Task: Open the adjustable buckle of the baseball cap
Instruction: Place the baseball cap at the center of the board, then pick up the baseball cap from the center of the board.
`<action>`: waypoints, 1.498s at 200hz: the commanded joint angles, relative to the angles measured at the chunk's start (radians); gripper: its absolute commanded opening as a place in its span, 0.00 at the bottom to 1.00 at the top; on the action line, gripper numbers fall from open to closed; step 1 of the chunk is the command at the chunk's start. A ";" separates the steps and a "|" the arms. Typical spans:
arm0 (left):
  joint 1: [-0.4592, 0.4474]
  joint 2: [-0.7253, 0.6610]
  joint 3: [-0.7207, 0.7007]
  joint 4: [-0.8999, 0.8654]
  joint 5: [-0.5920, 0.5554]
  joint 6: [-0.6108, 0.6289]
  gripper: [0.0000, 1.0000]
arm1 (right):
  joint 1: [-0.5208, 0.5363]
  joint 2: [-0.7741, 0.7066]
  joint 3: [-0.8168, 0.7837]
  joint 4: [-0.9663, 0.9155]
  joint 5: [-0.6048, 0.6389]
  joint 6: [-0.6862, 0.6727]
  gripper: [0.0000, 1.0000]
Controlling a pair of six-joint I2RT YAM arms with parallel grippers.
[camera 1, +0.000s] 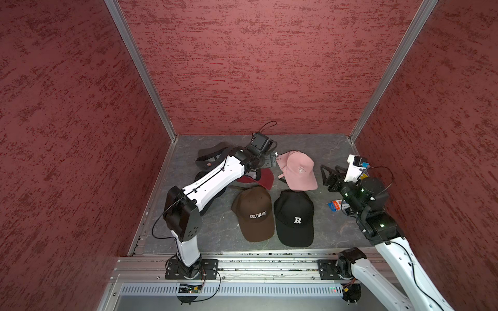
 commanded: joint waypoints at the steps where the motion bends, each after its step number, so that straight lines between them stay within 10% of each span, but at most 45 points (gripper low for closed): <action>1: -0.001 -0.057 -0.066 -0.113 -0.076 -0.080 0.93 | -0.002 0.006 -0.011 0.056 -0.046 0.011 0.69; 68: 0.052 -0.181 -0.251 -0.114 -0.039 -0.164 0.91 | -0.003 -0.018 -0.041 0.053 -0.049 0.009 0.69; 179: 0.127 0.008 -0.230 0.033 0.060 -0.165 0.83 | -0.003 -0.050 -0.051 0.017 -0.026 0.007 0.70; 299: 0.179 0.130 -0.172 0.181 0.193 -0.137 0.10 | -0.002 -0.040 -0.057 0.010 -0.029 -0.006 0.70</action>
